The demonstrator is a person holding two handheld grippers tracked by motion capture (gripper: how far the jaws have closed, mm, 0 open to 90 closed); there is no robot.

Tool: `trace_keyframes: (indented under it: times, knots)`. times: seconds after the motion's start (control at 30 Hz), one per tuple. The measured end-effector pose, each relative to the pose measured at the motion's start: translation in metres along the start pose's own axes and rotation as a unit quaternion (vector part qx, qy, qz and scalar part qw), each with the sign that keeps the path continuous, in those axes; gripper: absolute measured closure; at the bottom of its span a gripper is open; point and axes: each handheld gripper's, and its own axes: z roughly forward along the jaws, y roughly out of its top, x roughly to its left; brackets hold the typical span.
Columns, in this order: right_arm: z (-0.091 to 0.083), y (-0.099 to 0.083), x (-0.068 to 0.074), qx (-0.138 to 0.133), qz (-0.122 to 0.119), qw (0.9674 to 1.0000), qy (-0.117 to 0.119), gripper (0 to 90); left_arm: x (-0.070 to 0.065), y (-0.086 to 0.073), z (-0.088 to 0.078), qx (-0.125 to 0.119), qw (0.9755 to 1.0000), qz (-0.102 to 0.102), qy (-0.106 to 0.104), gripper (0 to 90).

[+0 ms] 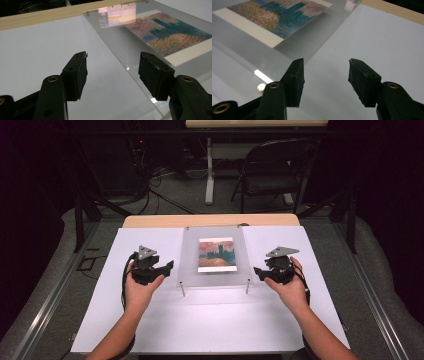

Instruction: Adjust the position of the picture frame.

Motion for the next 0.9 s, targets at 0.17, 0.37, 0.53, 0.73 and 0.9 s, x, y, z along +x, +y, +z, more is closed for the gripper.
trace_keyframes:
  times: [0.17,0.37,0.53,0.73,0.9]
  knots:
    - [0.016,0.017,-0.009,0.000,0.013,0.9999,-0.001,45.8,0.004,0.016,0.013,0.013,0.9999,0.006,0.006,39.7]
    - [0.029,0.030,-0.013,-0.005,0.022,0.9997,0.000,45.2,0.002,0.028,0.029,0.023,0.9996,0.015,0.007,39.6]
    - [0.041,0.035,-0.018,-0.006,0.030,0.9995,0.001,43.9,-0.002,0.036,0.043,0.035,0.9991,0.023,0.010,39.6]
    - [0.055,0.036,-0.026,0.003,0.050,0.9988,0.003,43.3,-0.003,0.042,0.060,0.049,0.9985,0.022,0.013,39.5]
    - [0.063,0.038,-0.030,0.005,0.062,0.9980,0.007,43.1,0.001,0.043,0.070,0.059,0.9980,0.012,0.018,39.5]
